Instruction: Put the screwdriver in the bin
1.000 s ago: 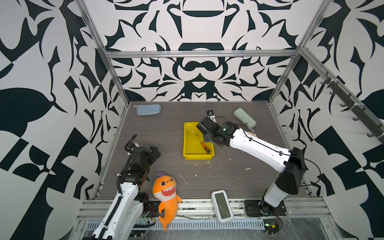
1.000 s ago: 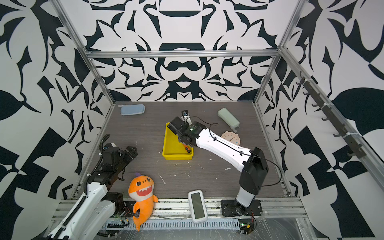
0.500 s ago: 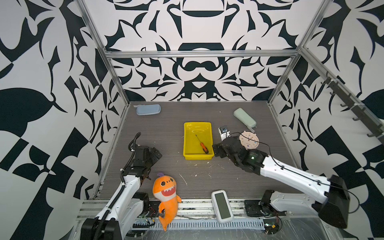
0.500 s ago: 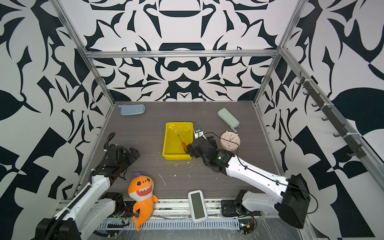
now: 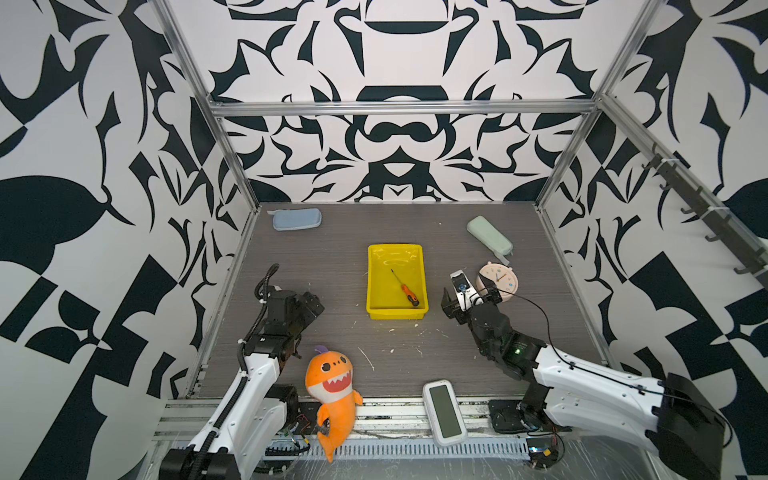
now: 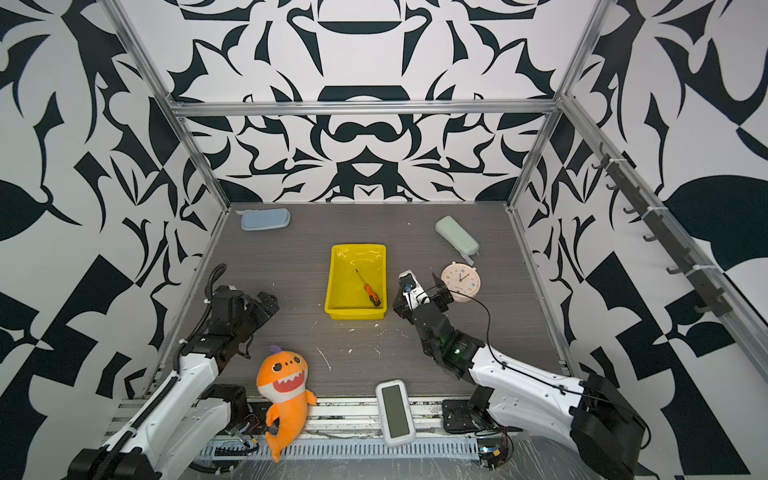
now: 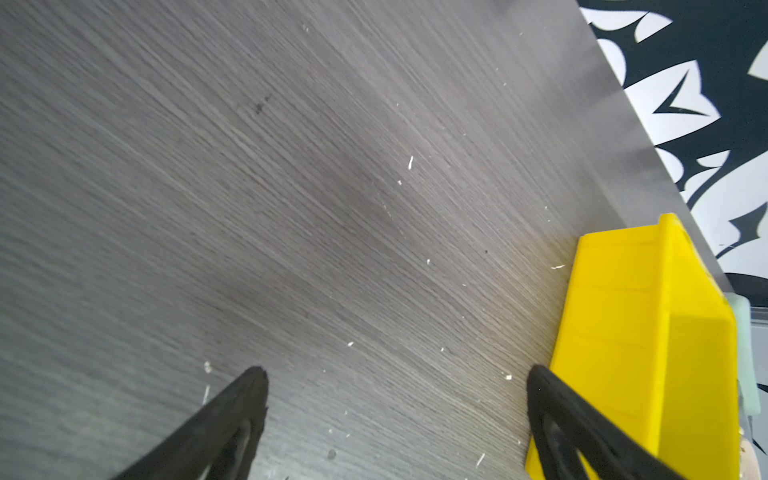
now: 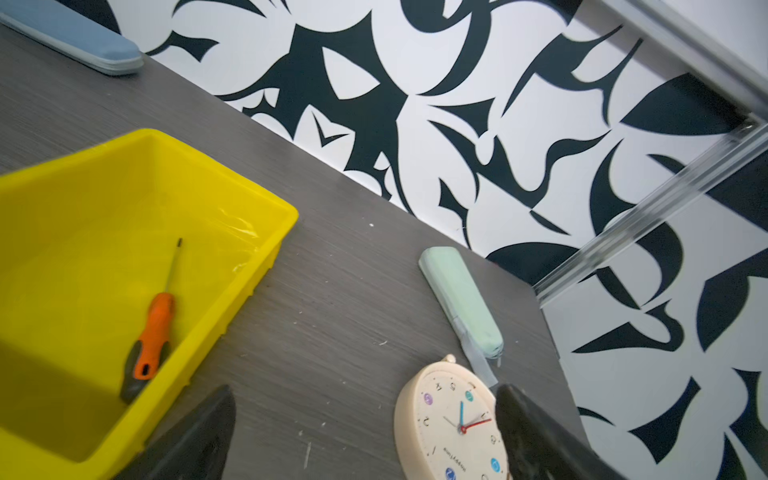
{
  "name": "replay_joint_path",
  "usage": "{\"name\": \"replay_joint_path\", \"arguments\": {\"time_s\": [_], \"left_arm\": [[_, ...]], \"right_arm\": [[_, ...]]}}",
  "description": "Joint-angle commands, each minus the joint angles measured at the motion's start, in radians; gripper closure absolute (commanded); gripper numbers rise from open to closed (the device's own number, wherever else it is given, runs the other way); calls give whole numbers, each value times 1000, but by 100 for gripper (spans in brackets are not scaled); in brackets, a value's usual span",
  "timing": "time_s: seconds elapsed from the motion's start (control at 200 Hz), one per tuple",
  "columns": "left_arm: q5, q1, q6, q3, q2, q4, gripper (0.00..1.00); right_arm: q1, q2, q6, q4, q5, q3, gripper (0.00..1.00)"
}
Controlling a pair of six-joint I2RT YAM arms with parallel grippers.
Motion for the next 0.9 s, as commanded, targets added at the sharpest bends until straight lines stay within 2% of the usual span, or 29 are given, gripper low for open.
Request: {"name": "replay_joint_path", "arguments": {"time_s": [0.0, 0.165, 0.355, 0.45, 0.58, 0.71, 0.8, 0.895], "left_arm": [[0, 1, -9, -5, -9, -5, 0], [16, 1, 0, 5, 26, 9, 0], [27, 1, 12, 24, 74, 15, 0], [26, 1, 10, 29, 80, -5, 0], [24, 1, 9, 20, 68, 15, 0], [25, 1, 8, 18, 69, 18, 0], [25, 1, 9, 22, 79, 30, 0], [24, 1, 8, 30, 88, 5, 0]], "right_arm": [[-134, 29, -87, 300, -5, -95, 0], [-359, 91, 114, 314, -4, -88, 0], [-431, 176, 240, 355, 13, -81, 0], [-431, 241, 203, 383, -7, -61, 0], [-451, 310, 180, 425, 37, -34, 0], [-488, 396, 180, 540, 67, -57, 0], [-525, 469, 208, 627, -13, -89, 0], [-531, 594, 142, 851, -89, -124, 0]]}}
